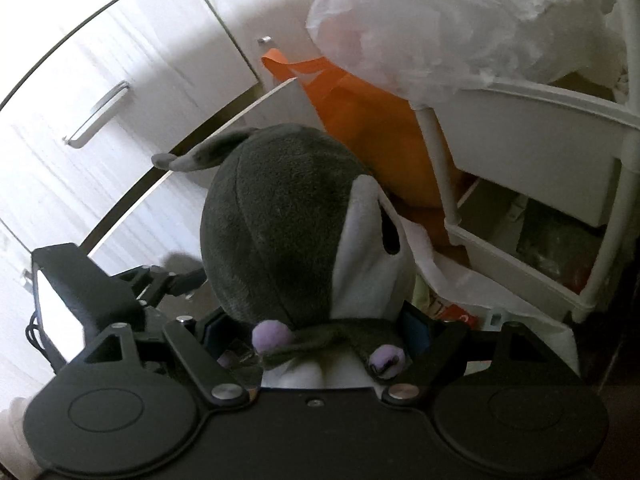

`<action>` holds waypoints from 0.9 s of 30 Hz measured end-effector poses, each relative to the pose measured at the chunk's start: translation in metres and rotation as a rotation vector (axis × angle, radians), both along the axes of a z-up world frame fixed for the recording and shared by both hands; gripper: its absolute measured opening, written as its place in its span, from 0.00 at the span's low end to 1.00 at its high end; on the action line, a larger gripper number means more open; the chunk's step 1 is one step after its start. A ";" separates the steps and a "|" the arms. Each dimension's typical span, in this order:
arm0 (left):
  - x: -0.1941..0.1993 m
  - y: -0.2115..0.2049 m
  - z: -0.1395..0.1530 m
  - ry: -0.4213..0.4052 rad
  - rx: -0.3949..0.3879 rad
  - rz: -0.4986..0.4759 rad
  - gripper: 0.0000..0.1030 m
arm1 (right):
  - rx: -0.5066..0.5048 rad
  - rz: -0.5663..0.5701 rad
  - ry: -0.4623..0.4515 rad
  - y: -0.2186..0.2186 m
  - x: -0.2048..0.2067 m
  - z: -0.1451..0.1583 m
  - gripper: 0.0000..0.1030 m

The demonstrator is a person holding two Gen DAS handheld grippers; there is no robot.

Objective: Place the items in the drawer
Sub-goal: 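Pull the drawer open with the left gripper while the right gripper holds the plush toy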

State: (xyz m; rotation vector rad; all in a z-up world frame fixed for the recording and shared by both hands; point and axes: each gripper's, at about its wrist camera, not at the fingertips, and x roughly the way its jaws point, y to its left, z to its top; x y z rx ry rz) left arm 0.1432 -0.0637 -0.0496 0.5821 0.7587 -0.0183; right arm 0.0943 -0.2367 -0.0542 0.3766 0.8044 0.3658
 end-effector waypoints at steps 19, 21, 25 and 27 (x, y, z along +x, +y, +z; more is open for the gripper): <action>-0.023 0.012 -0.002 -0.093 -0.173 0.052 0.55 | -0.025 0.003 -0.032 0.001 -0.005 0.003 0.84; -0.024 0.015 -0.002 -0.095 -0.187 0.056 0.55 | -0.027 0.005 -0.032 0.002 -0.005 0.003 0.84; -0.025 0.022 0.002 -0.087 -0.233 0.061 0.51 | -0.025 -0.001 -0.038 0.001 -0.006 0.005 0.84; -0.026 0.024 0.003 -0.084 -0.249 0.058 0.50 | -0.025 -0.004 -0.042 0.000 -0.007 0.006 0.84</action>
